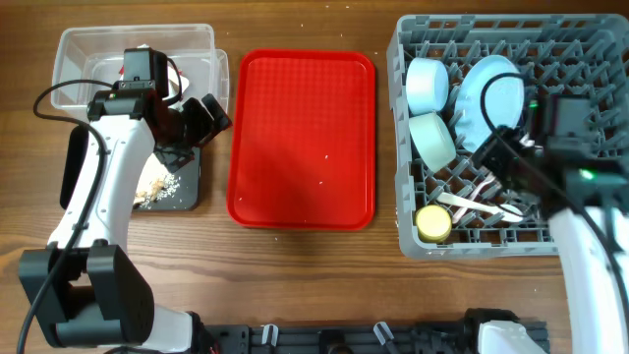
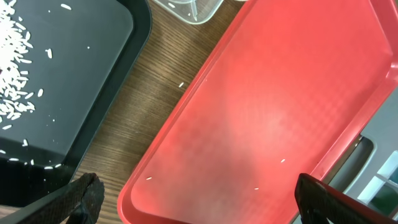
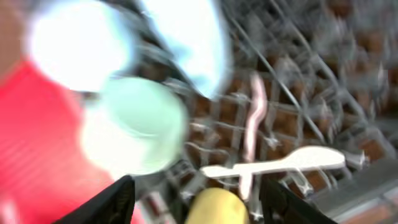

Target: Sort waste into correct bins and load items into the dishwasher rack

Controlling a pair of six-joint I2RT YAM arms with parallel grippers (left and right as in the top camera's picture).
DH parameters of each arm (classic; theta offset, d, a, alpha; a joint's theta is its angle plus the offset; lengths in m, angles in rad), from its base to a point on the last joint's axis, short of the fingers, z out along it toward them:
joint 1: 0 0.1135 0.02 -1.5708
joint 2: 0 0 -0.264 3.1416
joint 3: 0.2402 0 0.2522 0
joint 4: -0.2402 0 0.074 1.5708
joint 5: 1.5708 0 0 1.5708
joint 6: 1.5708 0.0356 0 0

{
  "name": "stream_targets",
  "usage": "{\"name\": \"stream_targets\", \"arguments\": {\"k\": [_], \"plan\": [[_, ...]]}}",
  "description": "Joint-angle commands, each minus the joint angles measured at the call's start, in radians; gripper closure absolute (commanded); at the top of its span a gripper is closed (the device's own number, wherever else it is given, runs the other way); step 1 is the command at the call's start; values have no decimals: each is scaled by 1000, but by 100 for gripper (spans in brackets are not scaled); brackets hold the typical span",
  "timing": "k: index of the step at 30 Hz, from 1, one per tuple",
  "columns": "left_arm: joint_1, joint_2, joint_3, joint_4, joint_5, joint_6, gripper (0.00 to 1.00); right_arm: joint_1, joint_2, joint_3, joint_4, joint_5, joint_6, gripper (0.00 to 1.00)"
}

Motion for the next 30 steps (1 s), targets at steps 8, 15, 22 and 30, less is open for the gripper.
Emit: {"name": "stream_targets", "arguments": {"k": [8, 15, 22, 30], "plan": [[5, -12, 10, 1, 8, 1, 0, -3, -382, 247, -246, -321, -454, 0], [5, -12, 10, 0, 8, 1, 0, 90, -962, -755, 772, -311, -427, 0], [5, -12, 10, 1, 8, 1, 0, 126, -1173, -1176, 1083, -217, -435, 0], [5, -12, 10, 1, 8, 1, 0, 126, -1171, -1176, 1058, -214, -427, 0]]}}
